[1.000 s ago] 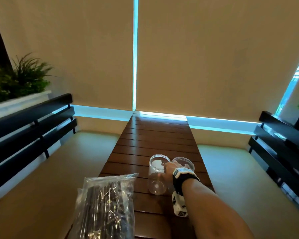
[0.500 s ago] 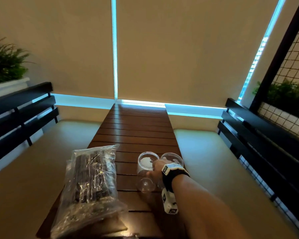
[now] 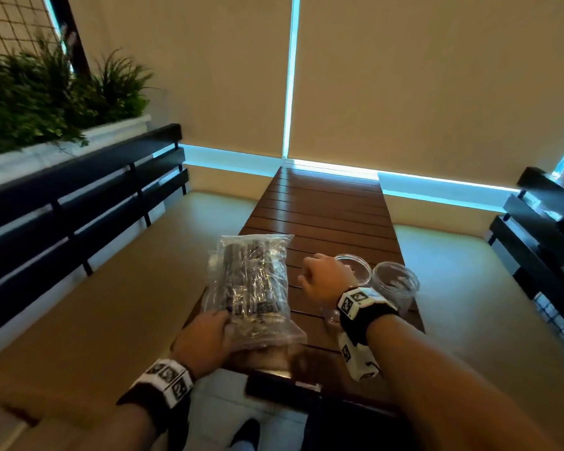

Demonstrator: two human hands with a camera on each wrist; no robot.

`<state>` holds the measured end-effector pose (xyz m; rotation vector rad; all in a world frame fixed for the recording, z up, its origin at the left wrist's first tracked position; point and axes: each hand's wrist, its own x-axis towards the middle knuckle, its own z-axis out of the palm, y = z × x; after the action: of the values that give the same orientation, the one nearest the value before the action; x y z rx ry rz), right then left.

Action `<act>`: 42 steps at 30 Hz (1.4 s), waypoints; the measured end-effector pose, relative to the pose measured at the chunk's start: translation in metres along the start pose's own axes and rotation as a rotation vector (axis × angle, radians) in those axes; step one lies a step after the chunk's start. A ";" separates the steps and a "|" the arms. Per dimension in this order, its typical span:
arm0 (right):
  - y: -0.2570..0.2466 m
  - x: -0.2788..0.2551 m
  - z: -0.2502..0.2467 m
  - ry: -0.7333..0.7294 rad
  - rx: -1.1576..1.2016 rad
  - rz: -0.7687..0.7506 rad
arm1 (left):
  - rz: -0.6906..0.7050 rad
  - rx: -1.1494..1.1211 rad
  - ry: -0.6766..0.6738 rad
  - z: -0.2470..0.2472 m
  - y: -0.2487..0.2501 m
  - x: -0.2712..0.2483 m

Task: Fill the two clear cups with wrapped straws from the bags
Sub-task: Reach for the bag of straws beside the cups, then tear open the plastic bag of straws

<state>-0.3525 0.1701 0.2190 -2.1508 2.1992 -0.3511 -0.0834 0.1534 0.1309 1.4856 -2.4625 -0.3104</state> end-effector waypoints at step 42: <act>-0.063 0.076 -0.021 0.144 1.186 0.516 | 0.071 -0.162 0.251 -0.100 0.062 0.122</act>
<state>-0.2974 0.0972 0.2606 -0.9235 1.7117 -1.3358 -0.1584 0.0681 0.2567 1.2834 -2.2297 -0.2841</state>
